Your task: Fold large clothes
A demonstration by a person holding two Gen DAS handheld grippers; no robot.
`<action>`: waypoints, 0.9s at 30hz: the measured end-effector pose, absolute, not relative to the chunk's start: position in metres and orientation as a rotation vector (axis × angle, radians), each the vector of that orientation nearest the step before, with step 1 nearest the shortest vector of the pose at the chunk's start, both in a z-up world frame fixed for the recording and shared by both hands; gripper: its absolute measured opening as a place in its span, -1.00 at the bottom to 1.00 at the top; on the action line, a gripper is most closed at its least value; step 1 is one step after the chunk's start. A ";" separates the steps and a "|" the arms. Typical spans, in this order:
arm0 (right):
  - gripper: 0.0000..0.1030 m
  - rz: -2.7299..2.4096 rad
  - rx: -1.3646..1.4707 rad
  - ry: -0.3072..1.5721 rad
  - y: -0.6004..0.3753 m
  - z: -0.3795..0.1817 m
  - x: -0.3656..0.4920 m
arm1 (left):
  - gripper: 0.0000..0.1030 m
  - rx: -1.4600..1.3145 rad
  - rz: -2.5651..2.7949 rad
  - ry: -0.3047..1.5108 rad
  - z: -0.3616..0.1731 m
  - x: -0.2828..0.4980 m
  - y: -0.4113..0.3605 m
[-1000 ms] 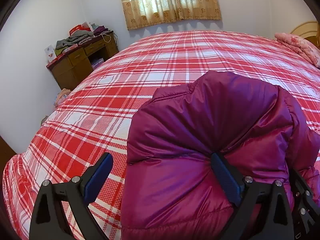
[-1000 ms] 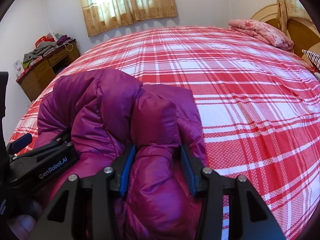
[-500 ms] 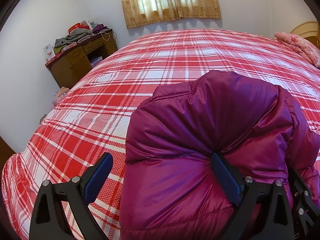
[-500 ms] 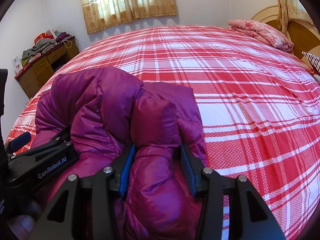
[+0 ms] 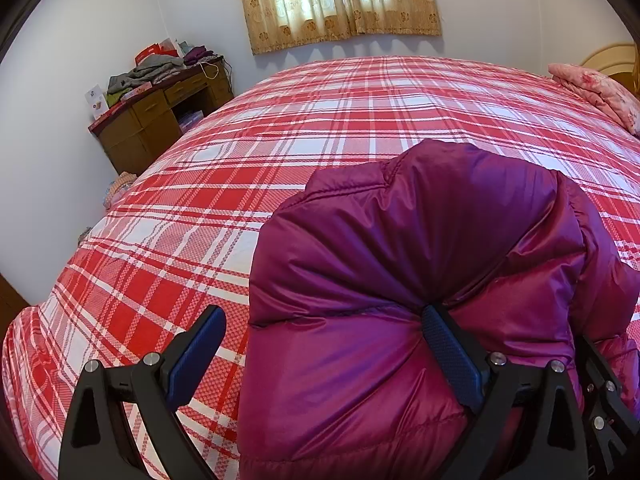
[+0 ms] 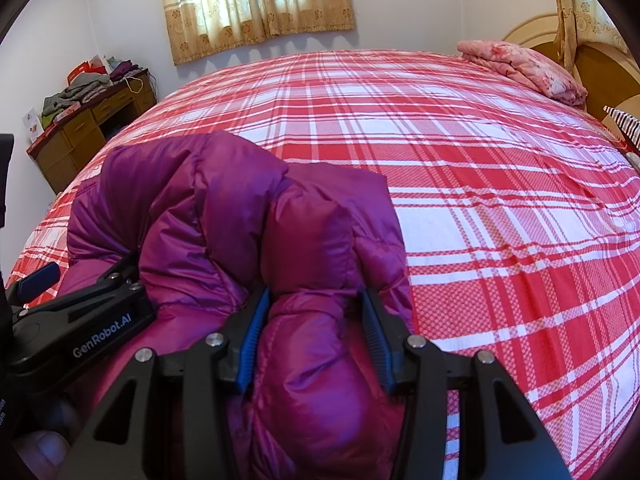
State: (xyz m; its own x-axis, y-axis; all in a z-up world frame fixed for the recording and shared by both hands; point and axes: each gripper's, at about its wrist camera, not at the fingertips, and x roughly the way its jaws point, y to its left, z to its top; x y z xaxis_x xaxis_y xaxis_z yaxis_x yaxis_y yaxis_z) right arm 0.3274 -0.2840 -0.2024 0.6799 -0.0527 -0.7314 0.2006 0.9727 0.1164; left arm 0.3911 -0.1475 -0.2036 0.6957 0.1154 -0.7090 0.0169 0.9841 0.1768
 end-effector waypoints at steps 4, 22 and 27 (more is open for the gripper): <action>-0.03 -0.144 0.192 0.813 -0.284 -0.202 0.328 | 0.92 0.174 0.052 0.805 -0.204 0.391 -0.146; -0.02 -0.145 0.191 0.813 -0.282 -0.202 0.328 | 0.92 0.173 0.052 0.807 -0.204 0.391 -0.146; -0.01 -0.144 0.193 0.814 -0.284 -0.202 0.327 | 0.92 0.167 0.045 0.814 -0.204 0.392 -0.145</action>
